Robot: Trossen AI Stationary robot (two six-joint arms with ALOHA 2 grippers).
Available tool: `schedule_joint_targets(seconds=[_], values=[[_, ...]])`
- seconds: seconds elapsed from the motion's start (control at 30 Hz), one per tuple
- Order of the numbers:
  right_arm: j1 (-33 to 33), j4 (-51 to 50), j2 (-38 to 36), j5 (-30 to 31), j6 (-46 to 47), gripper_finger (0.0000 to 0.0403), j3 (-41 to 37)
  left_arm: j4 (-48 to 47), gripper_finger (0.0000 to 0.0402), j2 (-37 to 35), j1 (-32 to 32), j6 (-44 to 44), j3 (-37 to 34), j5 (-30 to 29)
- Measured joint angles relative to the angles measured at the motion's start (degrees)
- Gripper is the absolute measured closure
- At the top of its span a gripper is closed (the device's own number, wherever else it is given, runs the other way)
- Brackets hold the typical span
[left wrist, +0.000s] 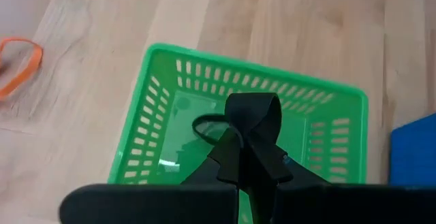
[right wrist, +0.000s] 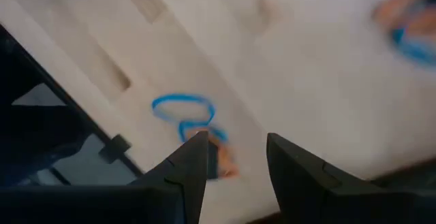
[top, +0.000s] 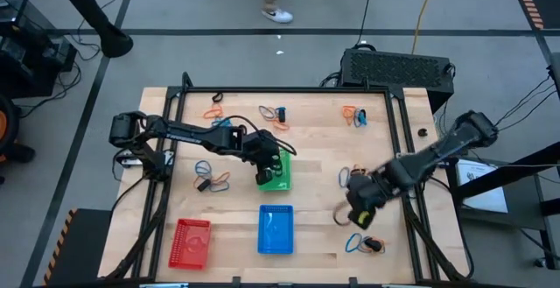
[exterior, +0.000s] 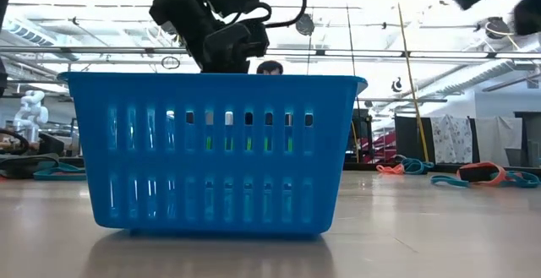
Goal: Sort rubber bands into baskets
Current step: Put the black rubberband into the green bin
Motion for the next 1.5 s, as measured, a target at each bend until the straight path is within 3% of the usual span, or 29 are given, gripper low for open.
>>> schedule_joint_targets(seconds=[0.2, 0.37, 0.6, 1.03, 1.23, 1.37, 1.5], values=[[11.3, 2.9, 0.9, 0.2, 19.4, 0.0261, 0.0, 0.2, 0.0394, 0.0, -0.1, 3.9, 0.0, -1.6], [17.4, 5.6, 4.1, 0.3, 27.1, 0.0261, 0.0, -0.1, 0.0394, 0.0, -0.1, 4.8, 0.0, -2.3], [22.3, 8.8, 10.7, 4.7, 27.3, 0.0261, 0.0, 0.5, 0.0394, 1.1, -0.1, 0.1, 0.0, -3.0], [25.7, 9.5, 23.1, 4.6, 21.2, 0.0261, 0.0, -0.3, 0.0381, 2.0, 0.2, -5.0, 0.0, -4.0], [25.9, 11.1, 25.5, 4.3, 19.5, 0.0262, 0.0, -0.1, 0.0374, 2.0, 0.2, -5.7, 0.0, -3.7], [26.0, 11.0, 25.7, 4.3, 18.9, 0.0275, 0.0, -0.2, 0.0345, 2.0, 0.2, -5.7, 0.0, -3.4], [26.0, 11.0, 25.7, 4.2, 17.9, 0.03, 0.0, 0.1, 0.0287, 2.0, 0.2, -5.4, 0.0, -3.1]])
